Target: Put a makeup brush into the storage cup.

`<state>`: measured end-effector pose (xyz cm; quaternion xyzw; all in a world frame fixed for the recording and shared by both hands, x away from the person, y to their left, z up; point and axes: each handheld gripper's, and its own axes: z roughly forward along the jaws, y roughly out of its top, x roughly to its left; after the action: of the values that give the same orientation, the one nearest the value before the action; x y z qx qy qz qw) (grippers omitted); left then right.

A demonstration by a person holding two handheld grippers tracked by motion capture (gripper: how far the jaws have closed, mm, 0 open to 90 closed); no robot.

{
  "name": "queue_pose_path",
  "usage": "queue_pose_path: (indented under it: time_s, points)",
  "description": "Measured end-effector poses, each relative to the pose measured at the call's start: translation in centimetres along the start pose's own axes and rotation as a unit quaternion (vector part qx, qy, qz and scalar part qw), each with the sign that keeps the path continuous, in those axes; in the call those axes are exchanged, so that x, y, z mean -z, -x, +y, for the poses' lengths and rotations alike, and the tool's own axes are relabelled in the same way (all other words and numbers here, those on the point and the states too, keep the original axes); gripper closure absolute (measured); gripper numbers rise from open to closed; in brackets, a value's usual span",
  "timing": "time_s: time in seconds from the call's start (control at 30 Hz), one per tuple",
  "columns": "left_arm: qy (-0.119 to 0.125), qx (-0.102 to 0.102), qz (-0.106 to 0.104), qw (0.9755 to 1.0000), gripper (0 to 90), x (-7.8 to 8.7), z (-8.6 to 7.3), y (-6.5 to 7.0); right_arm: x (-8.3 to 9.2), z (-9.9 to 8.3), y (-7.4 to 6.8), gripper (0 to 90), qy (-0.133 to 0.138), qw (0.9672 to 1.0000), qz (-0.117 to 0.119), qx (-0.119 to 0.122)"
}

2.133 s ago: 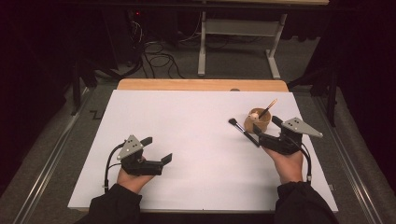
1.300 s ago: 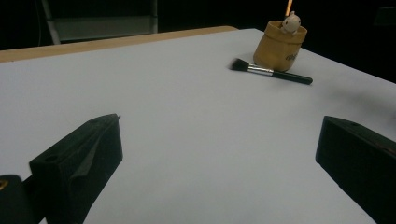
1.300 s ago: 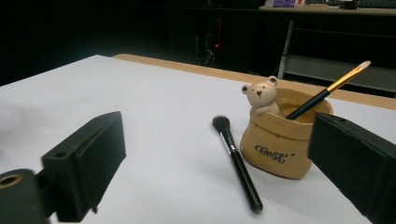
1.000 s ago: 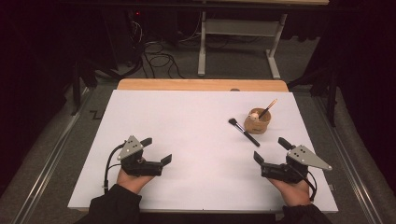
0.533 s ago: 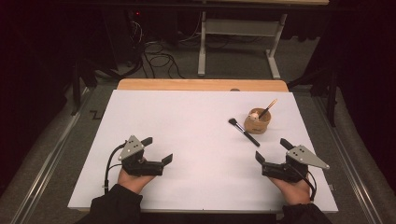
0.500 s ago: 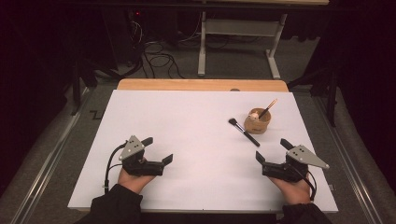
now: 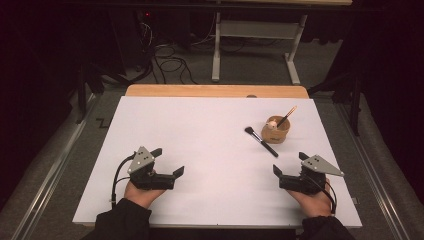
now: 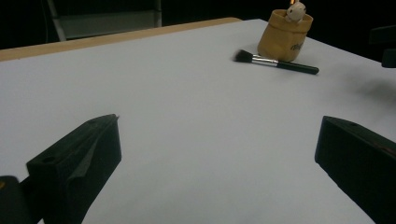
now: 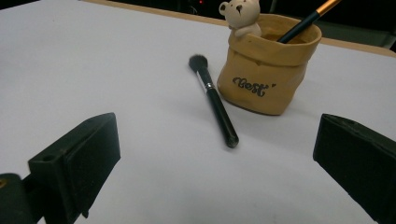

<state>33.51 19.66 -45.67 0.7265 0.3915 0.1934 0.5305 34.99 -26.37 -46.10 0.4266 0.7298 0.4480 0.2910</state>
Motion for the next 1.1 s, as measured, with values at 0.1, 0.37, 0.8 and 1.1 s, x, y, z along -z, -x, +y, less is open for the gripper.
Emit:
queue_pose_path:
  time_s: [0.1, 0.37, 0.8, 1.1]
  points:
    - [0.0, -0.004, 0.002, 1.0, 1.1, 0.6, 1.0, 0.1, 0.1, -0.2, 0.2, 1.8, -0.003, 1.0, -0.003, -0.006]
    - [0.012, 0.0, 0.013, 0.9998, 0.2, 1.3, 0.7, -0.7, 0.3, -0.4, 0.5, 2.4, -0.012, 0.9998, -0.007, -0.014]
    - [0.002, -0.012, 0.004, 0.9999, 0.2, 1.4, -0.7, -1.2, -1.4, -0.4, 0.5, 3.0, -0.11, 0.9939, -0.01, -0.003]
    - [0.005, -0.016, -0.002, 0.9999, 0.2, 1.6, -0.7, -1.3, -2.1, 1.3, -0.1, 6.1, -0.179, 0.9833, 0.009, 0.031]
